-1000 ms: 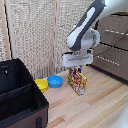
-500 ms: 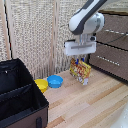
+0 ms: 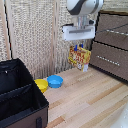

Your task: Kindly direct your grabber toward the cereal bar. Delicately grip the cereal bar using your grabber. Transport the clutched cereal bar to the rear part of the organizer. Set the cereal bar down and place it in the rear section of the organizer.

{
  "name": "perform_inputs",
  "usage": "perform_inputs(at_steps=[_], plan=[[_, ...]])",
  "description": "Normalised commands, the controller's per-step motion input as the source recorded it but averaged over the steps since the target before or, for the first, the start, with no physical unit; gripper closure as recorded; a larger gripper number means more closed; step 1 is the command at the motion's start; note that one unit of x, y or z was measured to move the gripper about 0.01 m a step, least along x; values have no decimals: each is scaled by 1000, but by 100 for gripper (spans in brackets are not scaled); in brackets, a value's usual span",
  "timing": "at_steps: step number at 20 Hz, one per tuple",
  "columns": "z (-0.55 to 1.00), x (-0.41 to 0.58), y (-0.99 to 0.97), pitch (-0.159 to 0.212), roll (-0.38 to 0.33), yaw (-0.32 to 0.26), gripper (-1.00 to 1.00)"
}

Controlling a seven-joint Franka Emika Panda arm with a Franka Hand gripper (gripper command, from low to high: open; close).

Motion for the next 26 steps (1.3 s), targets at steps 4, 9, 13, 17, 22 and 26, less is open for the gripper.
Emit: perform_inputs(at_steps=[4, 9, 13, 17, 22, 26], plan=[[703, -35, 109, -23, 94, -259, 100], [689, -16, 94, -42, 12, -314, 100], [574, 0, 160, -40, 0, -322, 100], [325, 0, 245, -13, 0, -312, 100], [77, 0, 513, 4, 0, -220, 100], [44, 0, 663, 19, 0, -161, 100]])
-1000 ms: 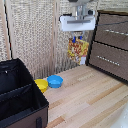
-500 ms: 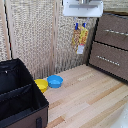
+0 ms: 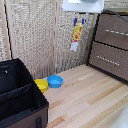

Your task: Kindly direct your grabber toward the cereal bar. Delicately grip the cereal bar using your grabber. Transport the clutched cereal bar to the rear part of the organizer. Set the cereal bar down and place it in the rear section of the organizer.

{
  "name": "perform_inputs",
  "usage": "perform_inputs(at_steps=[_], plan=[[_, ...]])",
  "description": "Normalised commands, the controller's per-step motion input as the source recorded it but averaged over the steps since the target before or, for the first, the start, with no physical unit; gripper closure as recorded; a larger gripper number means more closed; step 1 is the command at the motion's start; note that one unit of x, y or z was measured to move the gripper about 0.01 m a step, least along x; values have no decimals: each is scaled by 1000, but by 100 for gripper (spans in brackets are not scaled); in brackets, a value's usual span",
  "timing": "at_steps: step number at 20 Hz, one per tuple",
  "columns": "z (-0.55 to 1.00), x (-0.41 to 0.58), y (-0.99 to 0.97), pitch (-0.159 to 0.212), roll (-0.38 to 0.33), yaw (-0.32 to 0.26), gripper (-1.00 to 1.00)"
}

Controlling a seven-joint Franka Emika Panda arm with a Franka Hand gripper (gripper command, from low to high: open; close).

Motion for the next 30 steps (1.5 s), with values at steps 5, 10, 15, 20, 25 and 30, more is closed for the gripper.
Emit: perform_inputs(at_steps=[5, 10, 15, 20, 25, 30], plan=[[142, 4, 751, 0, -8, -146, 100], [143, 14, 780, 0, -23, -144, 100], [145, 16, 783, 0, -23, -143, 100], [142, 20, 785, 0, -21, -142, 100], [133, 23, 786, 0, -20, -144, 100], [129, 20, 785, 0, -20, -143, 100]])
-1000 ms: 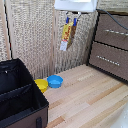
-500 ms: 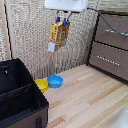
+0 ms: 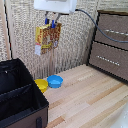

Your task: Kindly direct your grabber toward the cereal bar. Delicately grip the cereal bar using your grabber. Transport the clutched cereal bar to the rear part of the organizer. Set the cereal bar down and place it in the rear section of the organizer.

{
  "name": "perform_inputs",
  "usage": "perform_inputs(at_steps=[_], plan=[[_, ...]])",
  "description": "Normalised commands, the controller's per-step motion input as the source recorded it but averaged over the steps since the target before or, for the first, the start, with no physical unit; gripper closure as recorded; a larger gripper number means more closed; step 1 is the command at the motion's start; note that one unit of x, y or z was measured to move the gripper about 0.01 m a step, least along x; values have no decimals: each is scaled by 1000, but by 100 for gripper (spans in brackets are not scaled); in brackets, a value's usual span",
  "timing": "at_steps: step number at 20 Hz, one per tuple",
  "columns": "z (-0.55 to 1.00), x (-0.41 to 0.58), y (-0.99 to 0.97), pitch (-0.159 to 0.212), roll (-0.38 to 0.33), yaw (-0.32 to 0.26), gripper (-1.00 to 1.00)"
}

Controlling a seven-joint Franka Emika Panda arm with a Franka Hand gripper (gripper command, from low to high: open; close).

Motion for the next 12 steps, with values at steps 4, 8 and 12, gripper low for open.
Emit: perform_inputs(at_steps=[4, 8, 12], plan=[[86, 20, 791, 0, -17, -139, 100], [69, 25, 797, 0, -13, -136, 100], [44, 47, 817, 1, -9, -125, 100]])
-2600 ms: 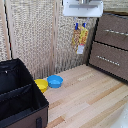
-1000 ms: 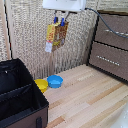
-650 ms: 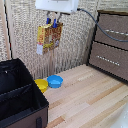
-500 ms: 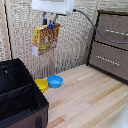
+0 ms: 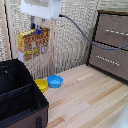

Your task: Kindly direct your grabber toward the cereal bar. Delicately grip the cereal bar using your grabber. Transport the clutched cereal bar to the rear part of the organizer. Set the cereal bar down and place it in the rear section of the organizer.

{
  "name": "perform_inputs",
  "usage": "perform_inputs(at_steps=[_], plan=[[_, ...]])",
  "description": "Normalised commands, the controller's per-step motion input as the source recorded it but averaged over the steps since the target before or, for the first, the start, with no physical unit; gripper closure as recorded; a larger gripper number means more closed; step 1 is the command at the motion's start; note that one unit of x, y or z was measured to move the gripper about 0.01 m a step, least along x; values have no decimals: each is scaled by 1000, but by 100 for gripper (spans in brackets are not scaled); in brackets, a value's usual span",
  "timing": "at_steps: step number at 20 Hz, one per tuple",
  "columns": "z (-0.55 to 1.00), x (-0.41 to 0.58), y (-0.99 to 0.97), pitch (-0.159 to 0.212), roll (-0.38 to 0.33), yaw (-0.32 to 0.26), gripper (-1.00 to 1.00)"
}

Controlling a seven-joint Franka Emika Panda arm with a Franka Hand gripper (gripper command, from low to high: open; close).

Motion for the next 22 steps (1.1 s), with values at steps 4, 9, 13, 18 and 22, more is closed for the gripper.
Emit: perform_inputs(at_steps=[4, 9, 13, 18, 22], plan=[[0, 142, 866, 28, 0, -90, 100], [0, 249, 832, 46, 0, -80, 100], [0, 388, 682, 48, 0, -94, 100], [-61, 499, 520, 46, 0, -109, 100], [-182, 565, 329, 65, -2, -81, 100]])
